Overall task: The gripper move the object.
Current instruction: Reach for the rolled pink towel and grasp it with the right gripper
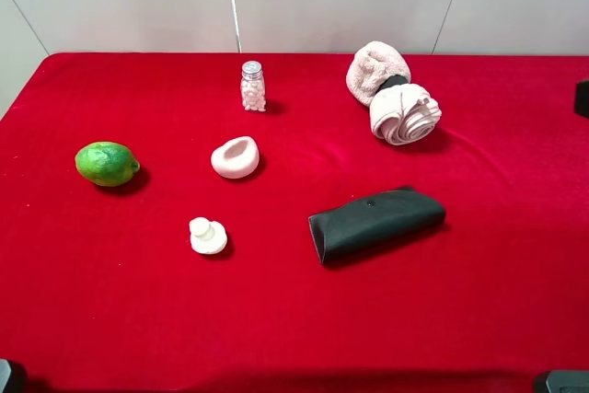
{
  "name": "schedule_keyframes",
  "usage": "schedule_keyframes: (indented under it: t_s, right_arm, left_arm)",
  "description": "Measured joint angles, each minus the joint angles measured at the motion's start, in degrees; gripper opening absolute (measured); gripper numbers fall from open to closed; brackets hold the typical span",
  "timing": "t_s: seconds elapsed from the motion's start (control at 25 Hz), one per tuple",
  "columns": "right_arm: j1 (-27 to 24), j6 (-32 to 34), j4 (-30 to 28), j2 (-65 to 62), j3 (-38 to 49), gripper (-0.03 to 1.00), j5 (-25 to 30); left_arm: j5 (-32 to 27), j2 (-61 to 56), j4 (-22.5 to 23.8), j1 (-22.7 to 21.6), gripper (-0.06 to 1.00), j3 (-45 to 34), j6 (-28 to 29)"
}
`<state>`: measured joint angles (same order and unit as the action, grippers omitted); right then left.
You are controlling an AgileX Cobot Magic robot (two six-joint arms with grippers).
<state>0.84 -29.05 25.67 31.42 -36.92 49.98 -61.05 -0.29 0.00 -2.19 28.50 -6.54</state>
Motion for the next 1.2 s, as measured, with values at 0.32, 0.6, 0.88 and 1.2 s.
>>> schedule_keyframes:
  t_s: [0.32, 0.6, 0.88, 1.2]
  right_arm:
    - [0.0, -2.0, 0.9, 11.5, -6.0, 0.69, 0.0]
    - [0.0, -3.1, 1.5, 21.7, -11.0, 0.69, -0.2]
    - [0.0, -3.1, 1.9, 31.2, -15.3, 0.69, -0.4]
    - [2.9, -3.1, 2.4, 39.5, -19.4, 0.69, -2.2]
  left_arm:
    - [0.0, 0.0, 0.0, 0.0, 0.97, 0.0, 0.0]
    - [0.0, 0.0, 0.0, 0.0, 0.97, 0.0, 0.0]
    - [0.0, 0.0, 0.0, 0.0, 0.97, 0.0, 0.0]
    - [0.0, 0.0, 0.0, 0.0, 0.97, 0.0, 0.0]
